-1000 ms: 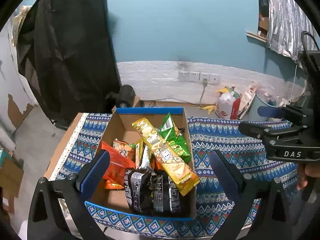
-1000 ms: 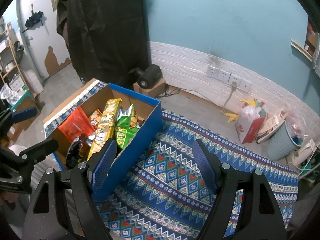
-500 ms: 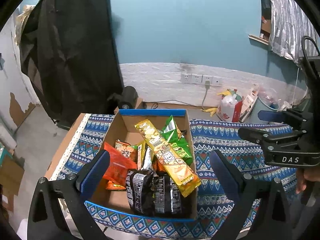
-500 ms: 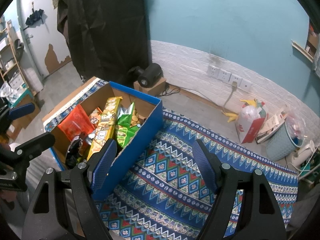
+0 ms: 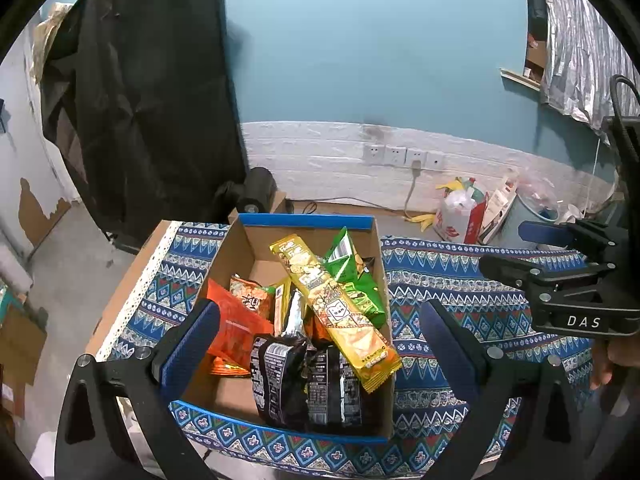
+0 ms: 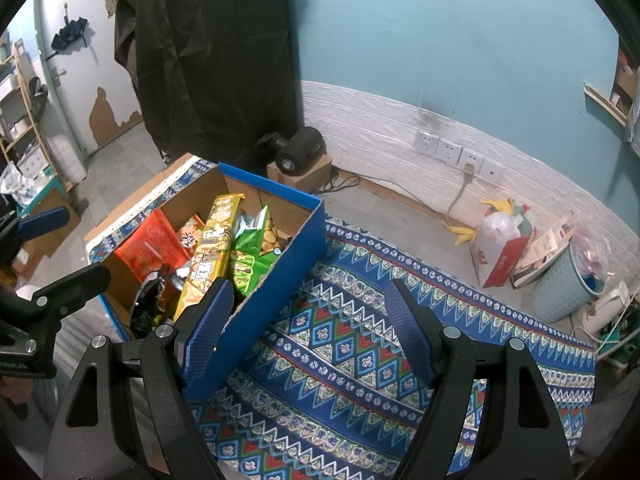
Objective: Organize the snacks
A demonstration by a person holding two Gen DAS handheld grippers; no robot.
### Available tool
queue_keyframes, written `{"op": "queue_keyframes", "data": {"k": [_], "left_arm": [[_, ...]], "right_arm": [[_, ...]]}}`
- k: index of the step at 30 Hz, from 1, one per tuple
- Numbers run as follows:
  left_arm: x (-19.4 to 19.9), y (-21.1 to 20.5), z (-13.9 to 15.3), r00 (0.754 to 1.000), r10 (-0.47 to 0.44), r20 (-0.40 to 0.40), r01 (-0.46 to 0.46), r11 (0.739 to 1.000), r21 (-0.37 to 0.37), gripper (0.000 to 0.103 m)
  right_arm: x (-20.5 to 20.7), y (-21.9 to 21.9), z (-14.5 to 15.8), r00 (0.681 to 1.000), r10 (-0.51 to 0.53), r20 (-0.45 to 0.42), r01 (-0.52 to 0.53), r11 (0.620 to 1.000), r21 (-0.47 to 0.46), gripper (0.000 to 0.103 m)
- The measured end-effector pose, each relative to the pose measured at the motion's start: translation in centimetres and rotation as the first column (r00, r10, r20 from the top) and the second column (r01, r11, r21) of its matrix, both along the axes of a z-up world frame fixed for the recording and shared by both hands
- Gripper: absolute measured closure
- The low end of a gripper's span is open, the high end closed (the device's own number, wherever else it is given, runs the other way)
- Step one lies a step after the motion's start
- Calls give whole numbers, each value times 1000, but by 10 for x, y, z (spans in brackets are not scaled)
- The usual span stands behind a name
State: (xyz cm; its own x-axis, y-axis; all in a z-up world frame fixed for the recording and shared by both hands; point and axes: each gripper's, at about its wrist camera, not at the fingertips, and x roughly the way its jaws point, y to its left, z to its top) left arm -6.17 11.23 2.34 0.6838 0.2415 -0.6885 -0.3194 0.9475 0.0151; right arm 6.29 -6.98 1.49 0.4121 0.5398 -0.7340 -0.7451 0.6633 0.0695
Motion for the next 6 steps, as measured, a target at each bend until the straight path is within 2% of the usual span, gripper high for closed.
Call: {"op": "queue_keyframes", "data": {"k": [6], "left_arm": [[0,-1,-1,1000,-2,-5,2,1000,-1,2]], "right_arm": [[0,0,0,1000,0,0,0,1000,0,26]]}}
